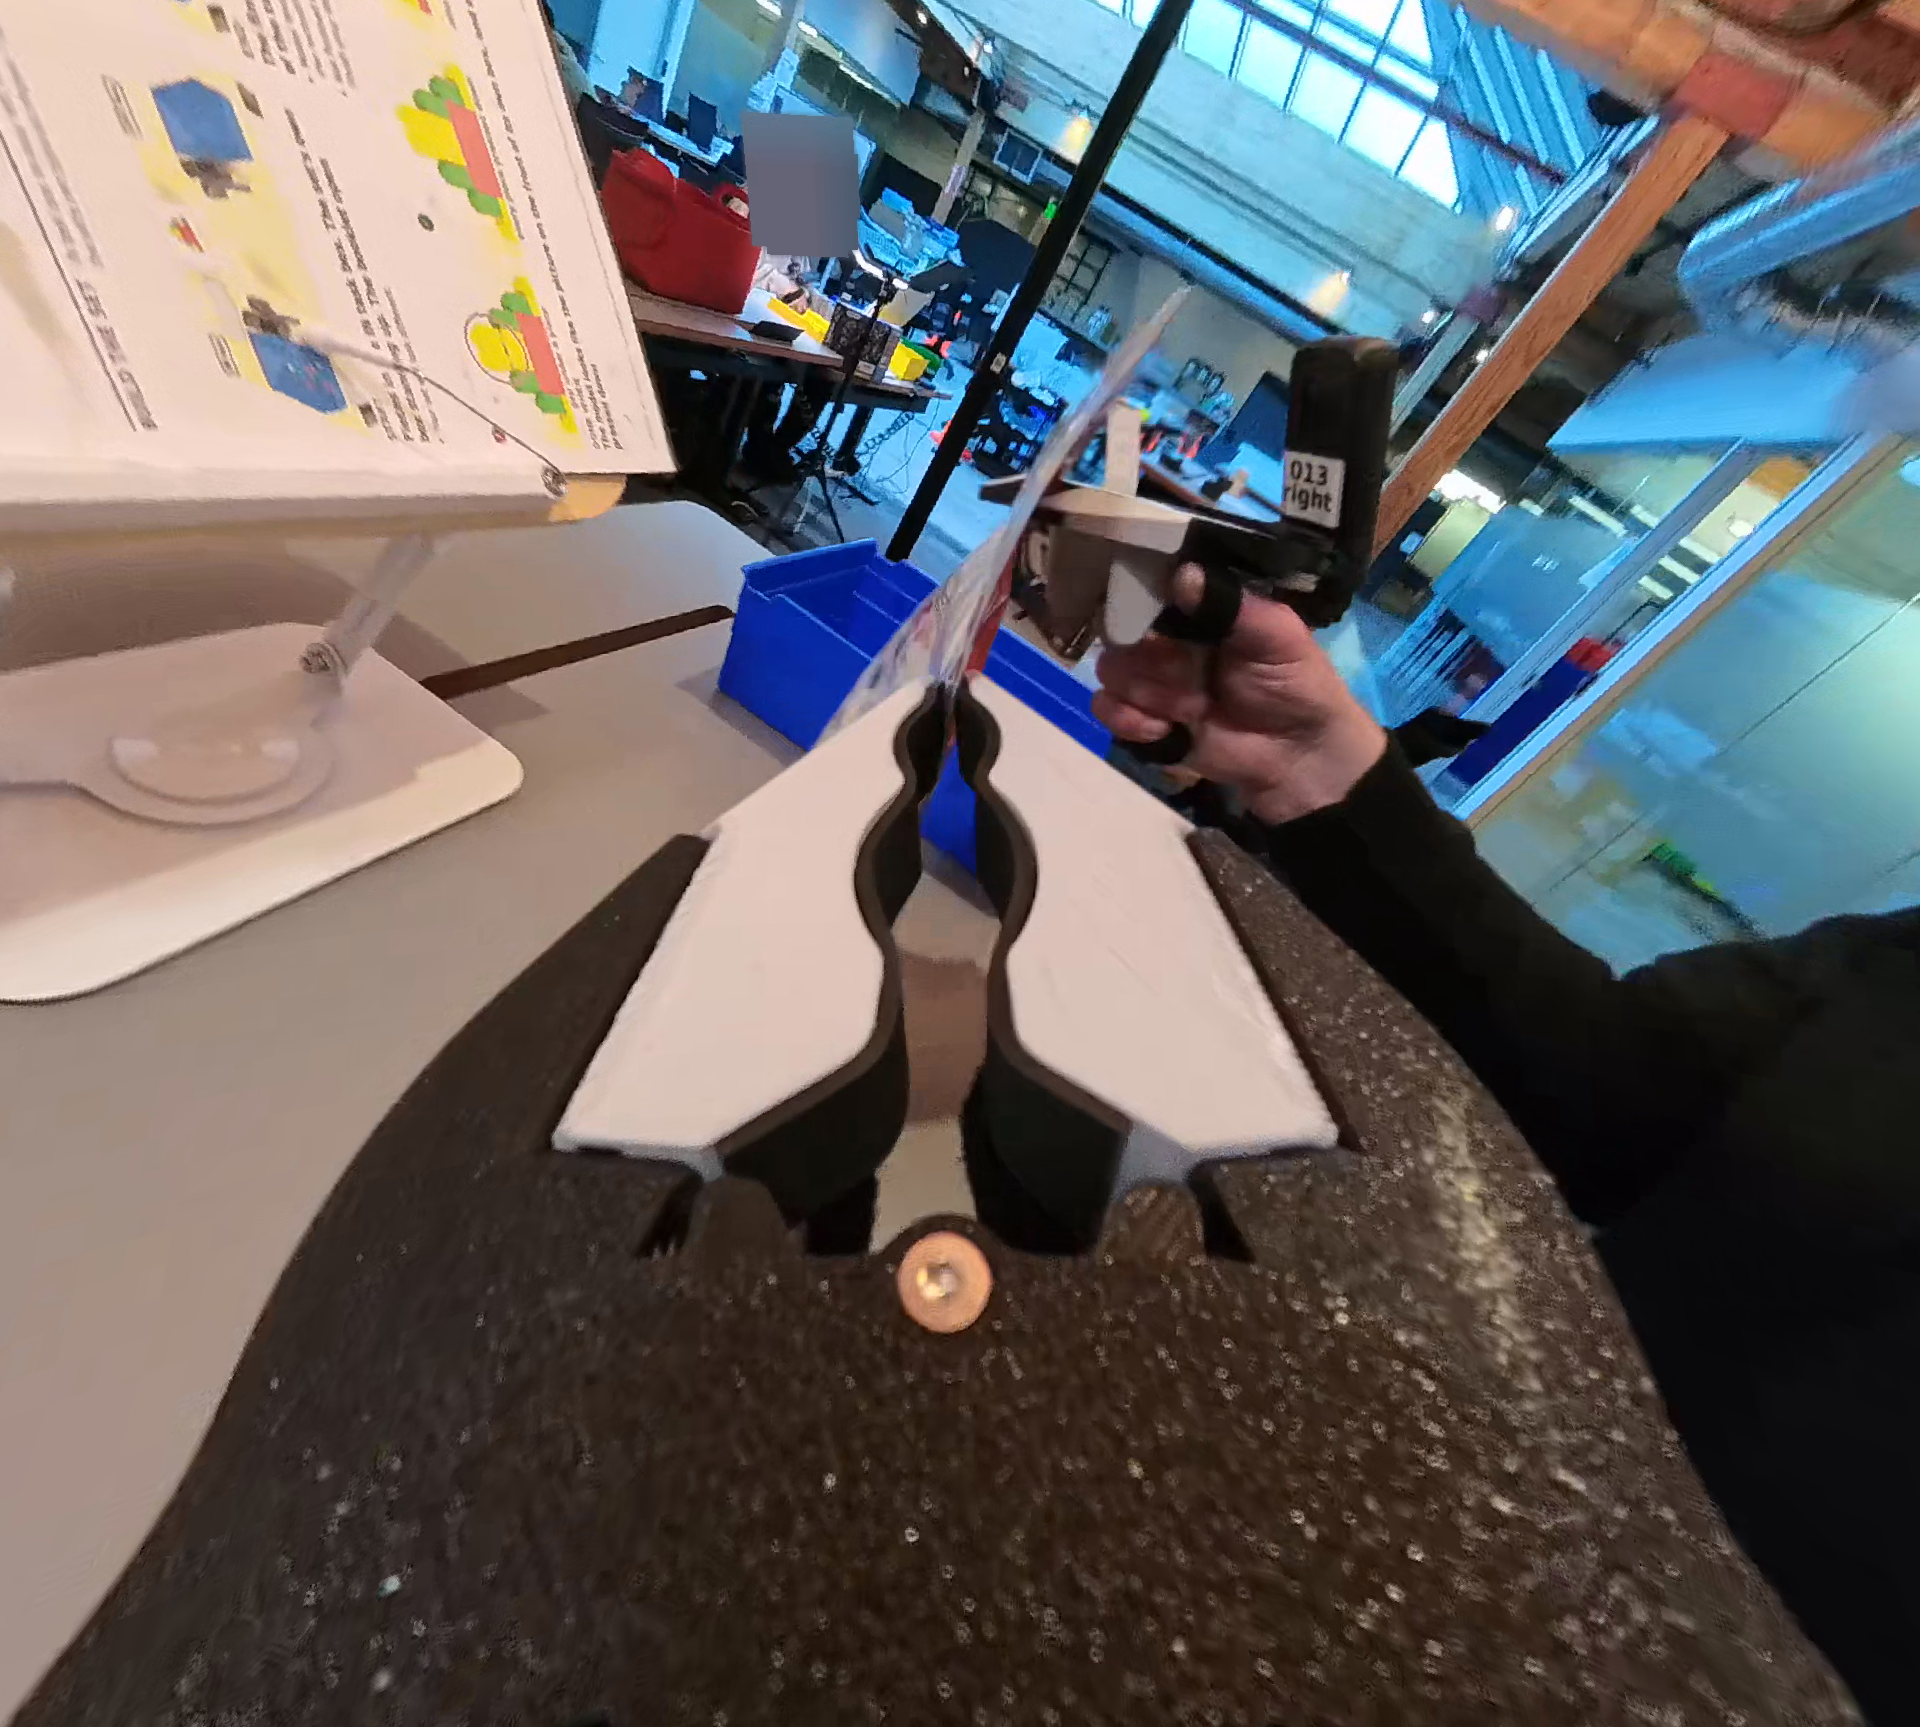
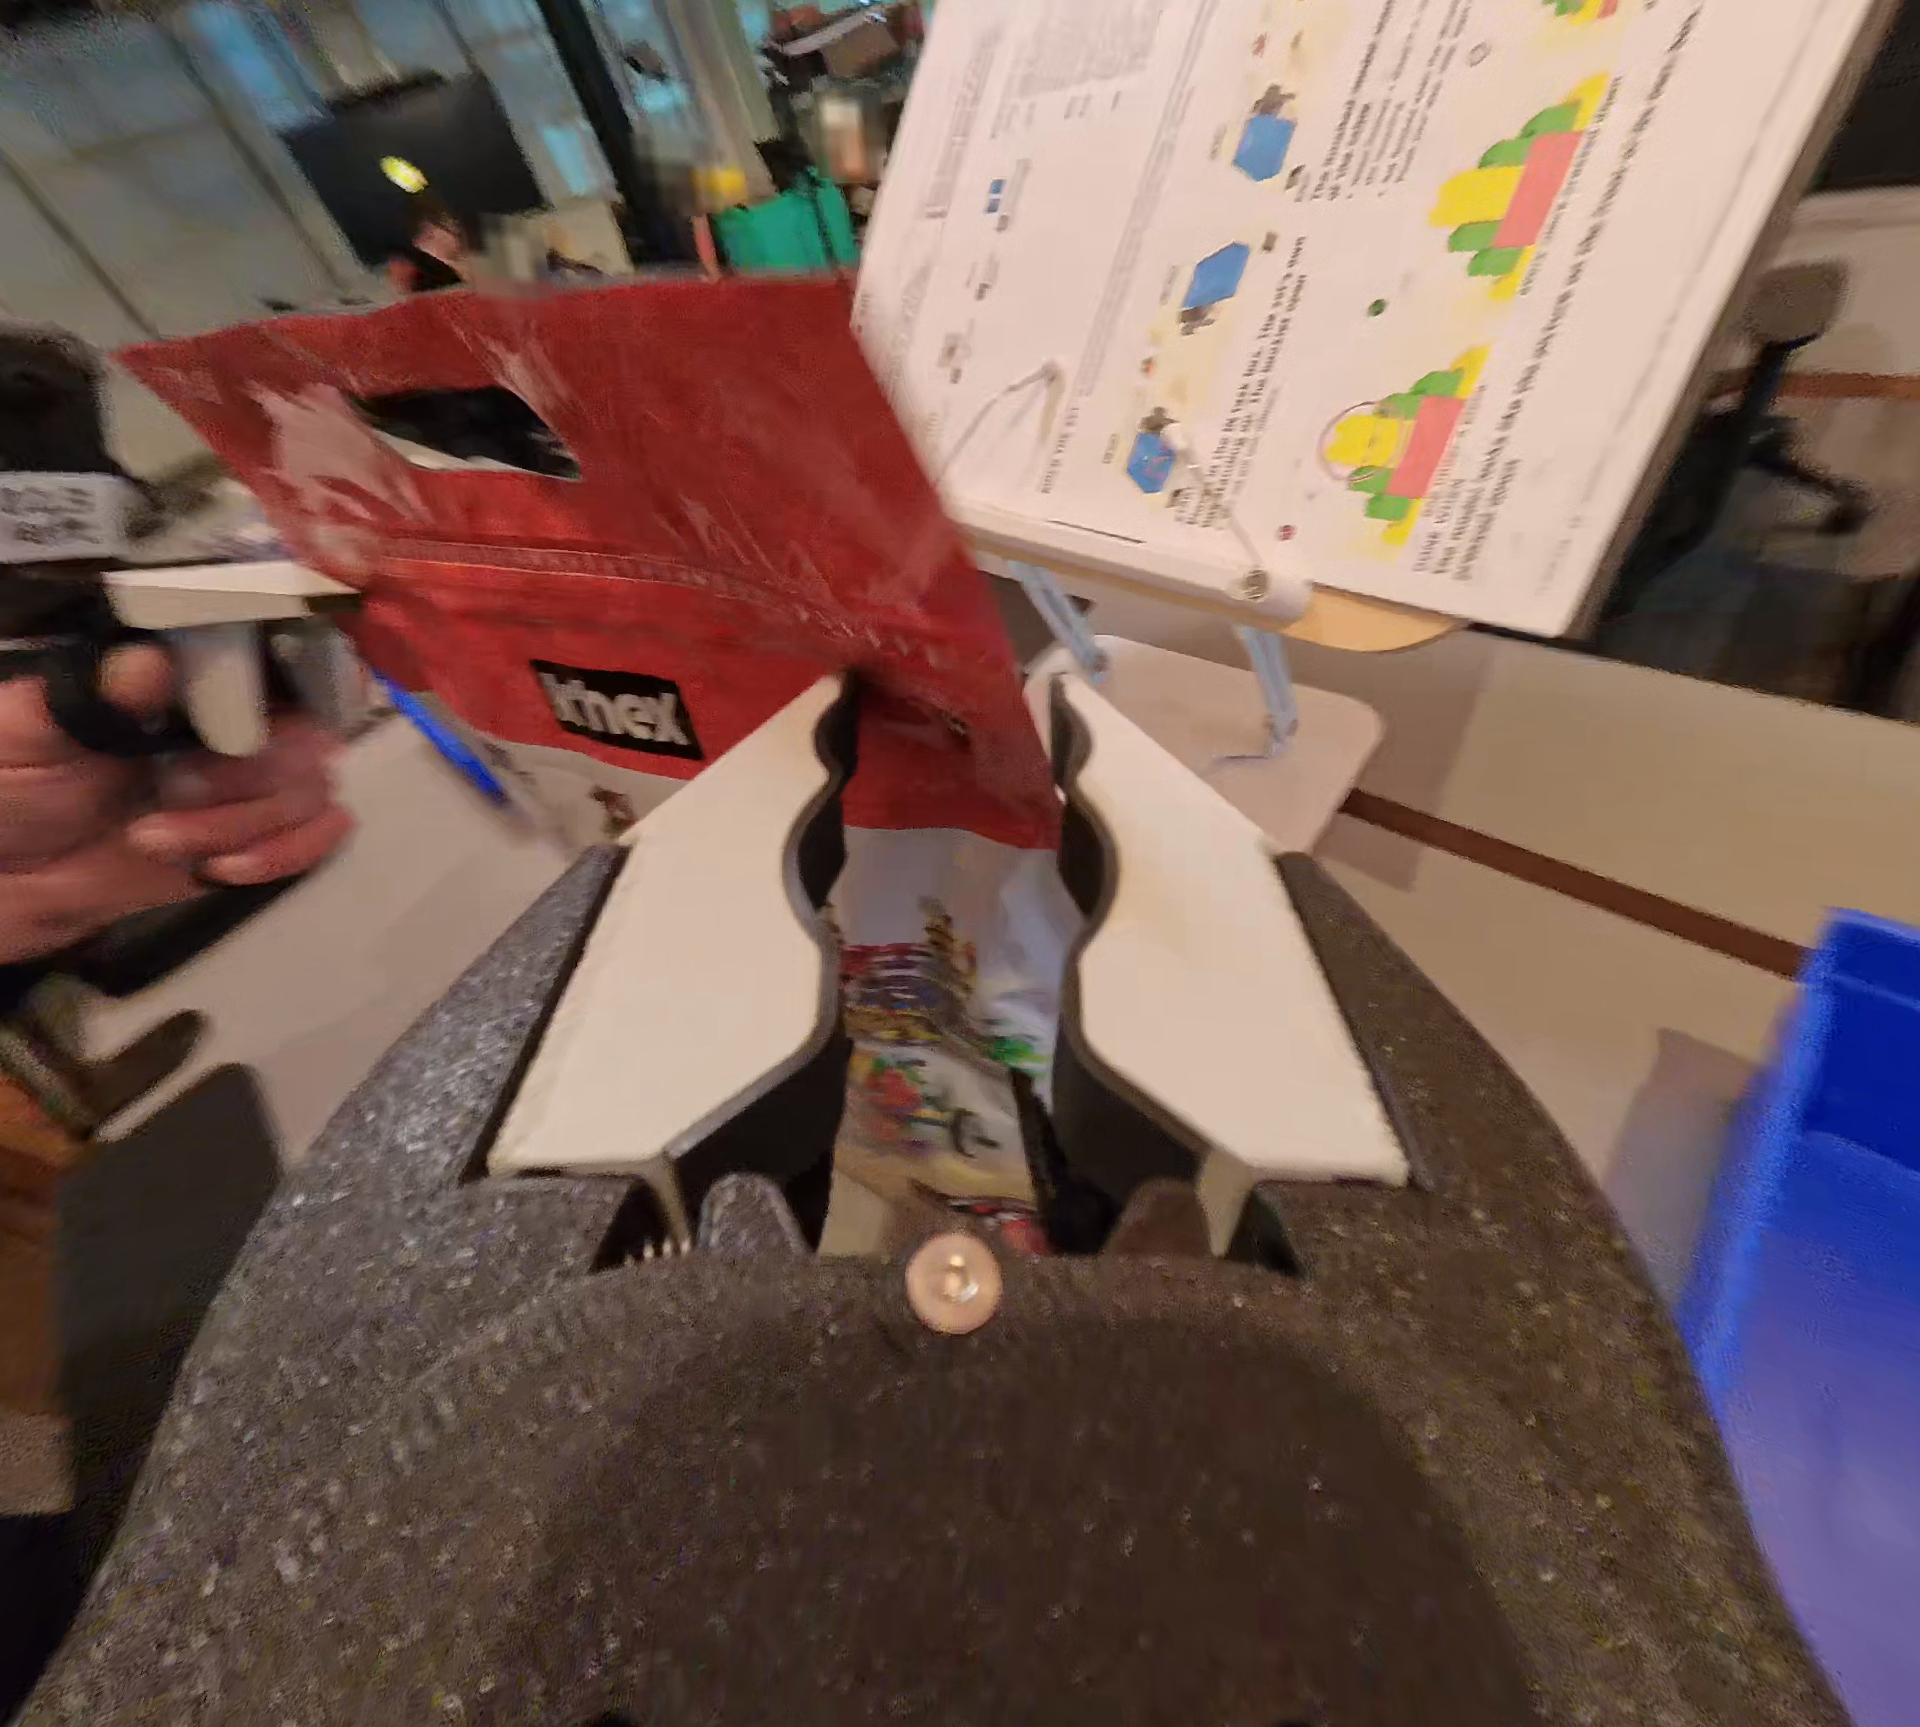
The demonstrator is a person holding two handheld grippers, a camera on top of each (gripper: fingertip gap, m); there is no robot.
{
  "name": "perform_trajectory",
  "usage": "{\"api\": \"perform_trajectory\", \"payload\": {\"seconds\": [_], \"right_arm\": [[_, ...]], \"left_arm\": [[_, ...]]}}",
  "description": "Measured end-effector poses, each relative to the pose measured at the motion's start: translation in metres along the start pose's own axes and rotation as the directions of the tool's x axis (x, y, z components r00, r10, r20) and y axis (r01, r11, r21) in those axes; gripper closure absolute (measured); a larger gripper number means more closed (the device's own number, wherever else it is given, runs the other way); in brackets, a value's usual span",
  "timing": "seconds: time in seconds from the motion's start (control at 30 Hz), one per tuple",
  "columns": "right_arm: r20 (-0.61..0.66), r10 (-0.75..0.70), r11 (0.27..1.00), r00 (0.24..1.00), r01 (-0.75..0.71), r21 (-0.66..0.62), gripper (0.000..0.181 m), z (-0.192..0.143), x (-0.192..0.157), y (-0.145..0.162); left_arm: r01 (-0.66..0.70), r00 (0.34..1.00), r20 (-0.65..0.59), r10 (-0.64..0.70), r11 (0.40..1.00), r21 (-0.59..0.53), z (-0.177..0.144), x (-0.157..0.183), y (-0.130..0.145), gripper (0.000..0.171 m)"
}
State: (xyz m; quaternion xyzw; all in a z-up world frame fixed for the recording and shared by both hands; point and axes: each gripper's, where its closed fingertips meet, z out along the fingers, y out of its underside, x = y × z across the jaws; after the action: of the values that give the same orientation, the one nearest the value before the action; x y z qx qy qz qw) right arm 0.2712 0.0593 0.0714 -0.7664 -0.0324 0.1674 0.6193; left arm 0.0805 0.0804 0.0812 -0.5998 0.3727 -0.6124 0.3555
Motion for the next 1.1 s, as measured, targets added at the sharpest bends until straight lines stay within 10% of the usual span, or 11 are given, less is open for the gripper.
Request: {"api": "perform_trajectory", "payload": {"seconds": [0.23,0.5,0.73,1.1], "right_arm": [[-0.297,-0.303,0.944,0.906,0.327,0.033,0.094,-0.039,-0.024,-0.036],[0.166,-0.427,0.904,0.889,0.419,0.079,0.09,0.013,-0.177,-0.036],[0.214,-0.581,0.795,0.785,0.603,-0.055,0.102,0.053,-0.184,-0.011],[0.307,-0.45,0.881,0.839,0.473,-0.002,0.123,0.037,-0.188,-0.005]], "left_arm": [[0.014,1.0,-0.026,-0.014,1.0,0.014,-0.009,0.02,0.01,0.171],[-0.108,0.994,-0.034,0.107,0.994,-0.03,-0.007,0.032,0.016,0.171],[-0.246,0.968,-0.065,0.242,0.967,-0.069,-0.005,0.052,0.026,0.171],[-0.218,0.96,-0.168,0.222,0.975,0.044,-0.031,0.063,-0.002,0.171]]}}
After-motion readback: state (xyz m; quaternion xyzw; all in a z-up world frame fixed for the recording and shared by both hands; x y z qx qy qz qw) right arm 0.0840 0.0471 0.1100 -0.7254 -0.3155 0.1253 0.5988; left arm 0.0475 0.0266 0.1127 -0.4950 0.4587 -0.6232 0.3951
